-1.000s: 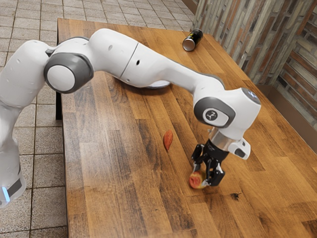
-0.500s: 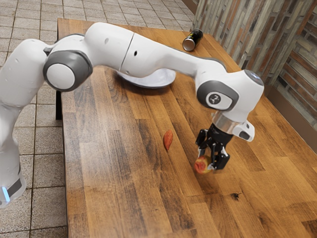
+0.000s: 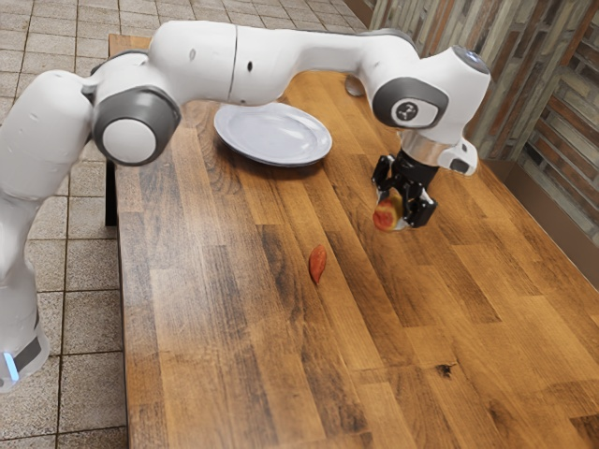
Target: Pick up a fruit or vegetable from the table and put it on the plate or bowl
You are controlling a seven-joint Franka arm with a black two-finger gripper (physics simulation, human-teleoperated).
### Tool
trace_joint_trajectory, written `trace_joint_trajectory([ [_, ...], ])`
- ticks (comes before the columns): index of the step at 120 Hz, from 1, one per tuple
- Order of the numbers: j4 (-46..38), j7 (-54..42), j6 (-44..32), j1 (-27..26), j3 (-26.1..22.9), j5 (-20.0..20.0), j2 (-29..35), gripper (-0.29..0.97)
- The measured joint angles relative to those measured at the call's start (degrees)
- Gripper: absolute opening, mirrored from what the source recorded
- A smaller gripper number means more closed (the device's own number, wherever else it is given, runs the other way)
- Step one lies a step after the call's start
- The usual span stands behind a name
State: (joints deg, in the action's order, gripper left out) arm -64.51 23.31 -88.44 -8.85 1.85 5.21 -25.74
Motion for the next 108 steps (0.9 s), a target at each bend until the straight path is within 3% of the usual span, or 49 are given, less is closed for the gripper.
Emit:
trace_joint_trajectory([
  [70,1.45,-11.53,2.14,0.16,14.01,-2.49,1.16,0.35],
  [108,1.3,-17.67,2.57,8.91,15.53,-4.63,1.16,0.35],
])
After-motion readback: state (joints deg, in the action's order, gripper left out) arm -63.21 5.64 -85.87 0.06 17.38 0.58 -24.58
